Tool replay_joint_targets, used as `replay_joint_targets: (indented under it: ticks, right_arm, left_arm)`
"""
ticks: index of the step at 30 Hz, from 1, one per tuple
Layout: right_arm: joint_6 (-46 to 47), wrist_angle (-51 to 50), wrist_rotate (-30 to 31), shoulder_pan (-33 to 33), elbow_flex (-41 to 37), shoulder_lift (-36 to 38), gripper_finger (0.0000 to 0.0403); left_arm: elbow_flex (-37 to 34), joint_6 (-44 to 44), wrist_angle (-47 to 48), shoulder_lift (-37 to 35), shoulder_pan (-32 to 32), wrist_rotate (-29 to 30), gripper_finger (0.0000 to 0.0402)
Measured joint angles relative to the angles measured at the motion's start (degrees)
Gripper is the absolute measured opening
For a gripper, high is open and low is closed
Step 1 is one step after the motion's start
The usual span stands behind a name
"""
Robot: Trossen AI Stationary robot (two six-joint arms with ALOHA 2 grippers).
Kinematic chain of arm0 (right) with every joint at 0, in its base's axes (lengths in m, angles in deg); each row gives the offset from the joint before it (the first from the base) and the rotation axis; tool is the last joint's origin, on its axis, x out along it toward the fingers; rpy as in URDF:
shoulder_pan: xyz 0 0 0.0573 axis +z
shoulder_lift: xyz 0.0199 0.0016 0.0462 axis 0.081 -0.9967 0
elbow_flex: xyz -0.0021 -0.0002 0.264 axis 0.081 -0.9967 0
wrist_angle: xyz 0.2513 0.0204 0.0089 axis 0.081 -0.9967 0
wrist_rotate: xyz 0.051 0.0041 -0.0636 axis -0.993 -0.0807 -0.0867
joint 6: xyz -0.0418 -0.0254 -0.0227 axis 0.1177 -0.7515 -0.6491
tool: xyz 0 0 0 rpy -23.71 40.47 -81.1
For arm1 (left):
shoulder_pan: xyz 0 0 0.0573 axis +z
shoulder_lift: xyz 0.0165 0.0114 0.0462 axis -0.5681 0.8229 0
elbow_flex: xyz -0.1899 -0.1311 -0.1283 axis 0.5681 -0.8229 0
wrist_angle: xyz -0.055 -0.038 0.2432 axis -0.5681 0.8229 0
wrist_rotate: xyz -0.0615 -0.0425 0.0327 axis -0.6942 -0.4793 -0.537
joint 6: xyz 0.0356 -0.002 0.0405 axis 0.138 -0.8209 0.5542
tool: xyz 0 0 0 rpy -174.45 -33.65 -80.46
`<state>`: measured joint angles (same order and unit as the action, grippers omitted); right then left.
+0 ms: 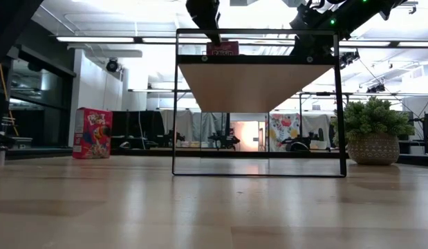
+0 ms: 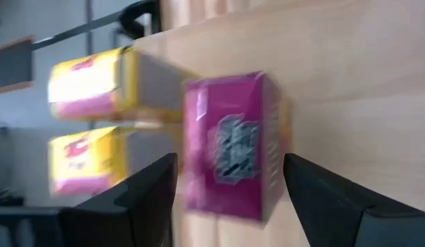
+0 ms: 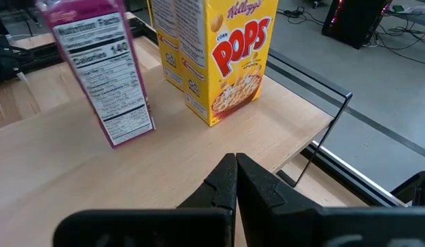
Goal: Stack cereal on shelf
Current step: Put the top purple cereal box on the shelf
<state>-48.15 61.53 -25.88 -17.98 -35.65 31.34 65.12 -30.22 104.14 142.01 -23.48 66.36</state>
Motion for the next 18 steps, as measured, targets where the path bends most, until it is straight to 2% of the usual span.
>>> replay_joint_targets:
  ticks: [3, 7, 12, 15, 18]
  right_arm:
    - [-0.04, 0.00, 0.00, -0.01, 0.00, 0.00, 0.0000]
    - [-0.04, 0.00, 0.00, -0.01, 0.00, 0.00, 0.0000]
    - [0.40, 0.02, -1.45, -0.01, 0.00, 0.00, 0.0000]
    - [-0.42, 1.33, -4.93, 0.19, 0.00, -0.72, 0.0000]
    - [-2.83, 4.73, -6.80, 1.39, 0.03, -2.17, 0.0000]
  left_arm:
    - [0.02, 0.01, 0.03, -1.41, -0.02, 2.53, 0.0256]
    - [0.02, -0.69, 0.07, -3.00, 0.00, 2.80, 0.0255]
    - [-0.08, -6.42, 0.04, -5.26, 0.11, 2.15, 0.0241]
    - [-3.23, -11.32, -0.57, -7.60, 0.75, -0.25, 0.0200]
    - [-11.12, -14.74, -5.68, -12.34, 1.25, -1.71, 0.0131]
